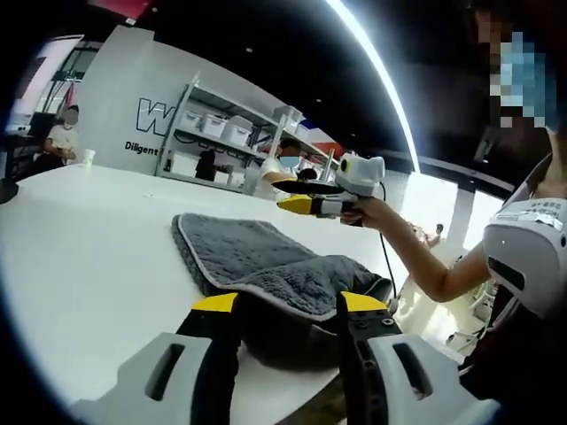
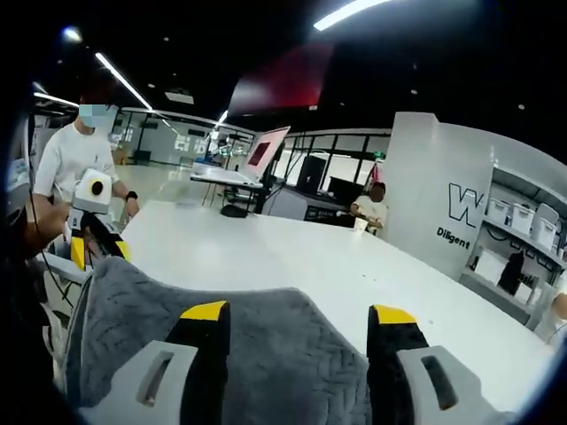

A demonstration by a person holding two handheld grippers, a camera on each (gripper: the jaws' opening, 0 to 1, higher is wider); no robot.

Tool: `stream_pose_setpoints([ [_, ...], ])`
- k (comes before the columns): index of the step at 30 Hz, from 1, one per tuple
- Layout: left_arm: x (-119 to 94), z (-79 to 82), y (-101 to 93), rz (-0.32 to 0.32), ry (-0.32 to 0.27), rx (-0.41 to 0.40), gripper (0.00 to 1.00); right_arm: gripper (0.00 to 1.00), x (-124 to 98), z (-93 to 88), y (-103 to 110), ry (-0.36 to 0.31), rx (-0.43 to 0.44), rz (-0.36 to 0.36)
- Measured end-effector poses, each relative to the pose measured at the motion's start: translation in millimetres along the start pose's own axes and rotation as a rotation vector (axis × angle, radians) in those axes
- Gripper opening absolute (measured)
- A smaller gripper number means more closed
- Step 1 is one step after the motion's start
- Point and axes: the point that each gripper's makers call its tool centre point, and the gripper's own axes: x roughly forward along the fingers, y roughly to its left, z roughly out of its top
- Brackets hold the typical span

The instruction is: Open the folded towel by lifting each exposed corner and separating the folded layers until the towel lies flat within the target outline without major curled edges

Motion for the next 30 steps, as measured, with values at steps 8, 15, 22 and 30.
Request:
stream_pose_setpoints([
  [8,-0.3,3.5,-2.7,-0.009,-0.002,0.007,0.41,0.59,29.9,9.2,-1.8,0.019,-0.042,0.064],
  [15,-1.9,4.4,-1.2,-0.006,-0.004,0.004,0.40,0.57,47.0,17.3,-2.1,0.024,-0.083,0.104],
  [22,-0.7,1.5,-3.2,-0.009,0.012,0.018,0.39,0.56,83.5,17.3,-9.7,0.056,-0.112,0.147],
  [30,-1.7,6.3,-3.4,-0.012,0.009,0.024,0.39,0.54,113.7,1.8,5.5,0.115,-0.141,0.224],
])
